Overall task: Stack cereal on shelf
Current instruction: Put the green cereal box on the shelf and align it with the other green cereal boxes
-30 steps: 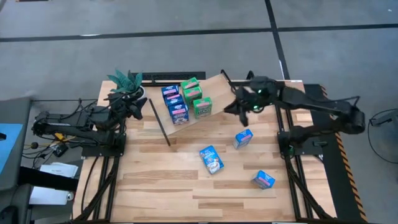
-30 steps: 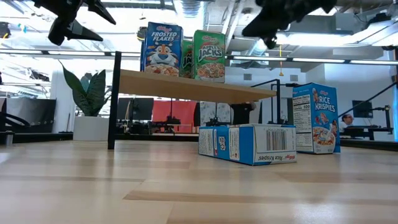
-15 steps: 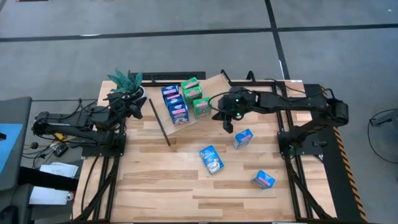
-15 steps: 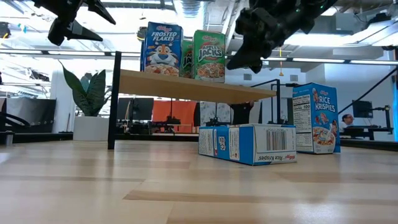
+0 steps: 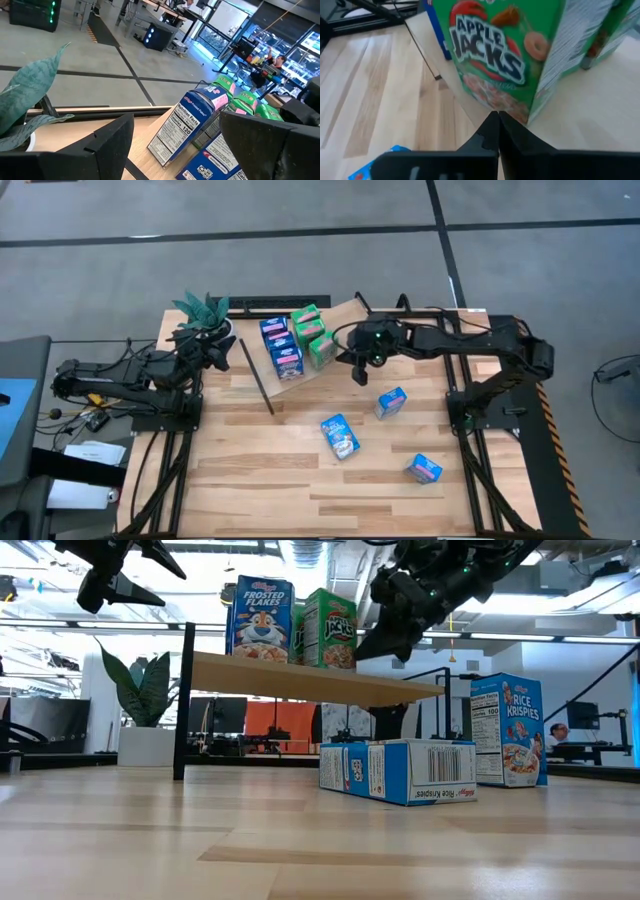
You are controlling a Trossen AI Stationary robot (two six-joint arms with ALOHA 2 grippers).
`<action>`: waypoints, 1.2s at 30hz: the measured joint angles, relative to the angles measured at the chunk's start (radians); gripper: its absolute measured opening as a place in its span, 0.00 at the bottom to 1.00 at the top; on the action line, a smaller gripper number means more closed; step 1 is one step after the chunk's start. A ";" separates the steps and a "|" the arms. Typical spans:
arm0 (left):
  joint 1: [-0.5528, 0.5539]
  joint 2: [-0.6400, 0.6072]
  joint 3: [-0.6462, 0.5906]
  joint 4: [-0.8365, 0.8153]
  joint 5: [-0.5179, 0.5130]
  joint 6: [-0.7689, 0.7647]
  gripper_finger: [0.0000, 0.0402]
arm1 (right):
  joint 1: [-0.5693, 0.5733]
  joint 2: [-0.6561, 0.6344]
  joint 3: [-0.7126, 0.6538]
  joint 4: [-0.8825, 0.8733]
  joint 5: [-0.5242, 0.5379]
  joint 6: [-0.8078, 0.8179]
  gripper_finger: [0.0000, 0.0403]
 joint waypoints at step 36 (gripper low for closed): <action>0.000 0.000 0.000 0.000 -0.021 -0.023 0.70 | -0.032 -0.058 0.053 -0.077 0.079 -0.108 0.05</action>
